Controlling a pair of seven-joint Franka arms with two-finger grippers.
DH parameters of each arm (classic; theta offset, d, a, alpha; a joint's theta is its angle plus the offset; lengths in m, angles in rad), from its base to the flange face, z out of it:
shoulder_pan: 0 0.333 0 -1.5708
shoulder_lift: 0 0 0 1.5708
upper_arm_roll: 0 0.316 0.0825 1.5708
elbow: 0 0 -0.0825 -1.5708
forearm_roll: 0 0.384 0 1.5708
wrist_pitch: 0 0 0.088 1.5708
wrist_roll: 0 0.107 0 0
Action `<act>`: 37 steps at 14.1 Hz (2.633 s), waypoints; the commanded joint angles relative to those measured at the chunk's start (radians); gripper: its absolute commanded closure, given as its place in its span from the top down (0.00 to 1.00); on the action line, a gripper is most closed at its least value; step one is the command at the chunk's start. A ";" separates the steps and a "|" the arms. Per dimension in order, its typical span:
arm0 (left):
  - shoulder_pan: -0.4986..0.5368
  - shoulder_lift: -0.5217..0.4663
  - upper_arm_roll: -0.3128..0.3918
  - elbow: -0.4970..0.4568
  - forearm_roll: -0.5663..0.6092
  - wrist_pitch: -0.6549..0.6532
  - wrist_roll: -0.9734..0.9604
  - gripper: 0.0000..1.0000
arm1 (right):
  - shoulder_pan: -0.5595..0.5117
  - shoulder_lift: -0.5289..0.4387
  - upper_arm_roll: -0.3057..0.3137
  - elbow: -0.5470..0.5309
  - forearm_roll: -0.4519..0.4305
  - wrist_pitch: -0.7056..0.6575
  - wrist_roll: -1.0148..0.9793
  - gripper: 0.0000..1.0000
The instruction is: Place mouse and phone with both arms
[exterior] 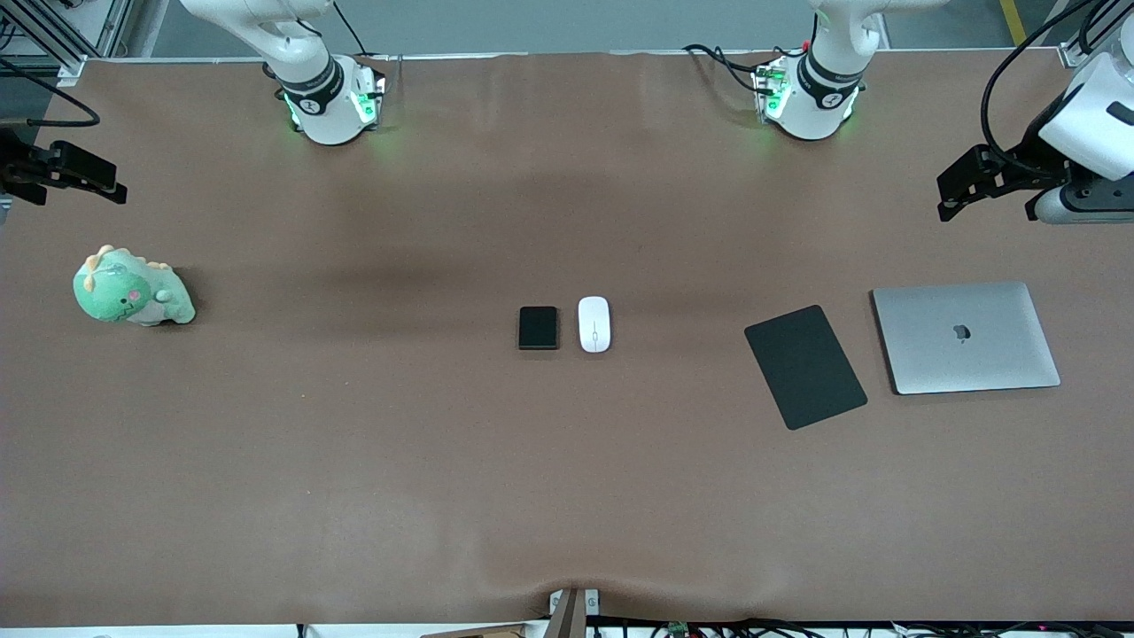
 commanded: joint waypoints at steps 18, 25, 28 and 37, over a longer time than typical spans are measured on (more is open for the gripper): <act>0.003 0.006 0.000 0.018 -0.012 -0.029 -0.006 1.00 | 0.051 -0.012 -0.009 0.005 -0.009 -0.027 0.001 1.00; 0.005 0.003 -0.002 0.018 -0.011 -0.029 -0.019 1.00 | 0.047 -0.011 -0.009 -0.002 -0.009 -0.048 -0.002 1.00; -0.002 0.005 -0.003 0.018 -0.009 -0.029 -0.018 1.00 | 0.042 -0.011 -0.011 -0.007 -0.009 -0.053 -0.002 1.00; -0.009 0.018 -0.007 0.020 -0.014 -0.023 -0.022 1.00 | 0.040 0.002 -0.012 -0.004 -0.008 -0.051 0.001 1.00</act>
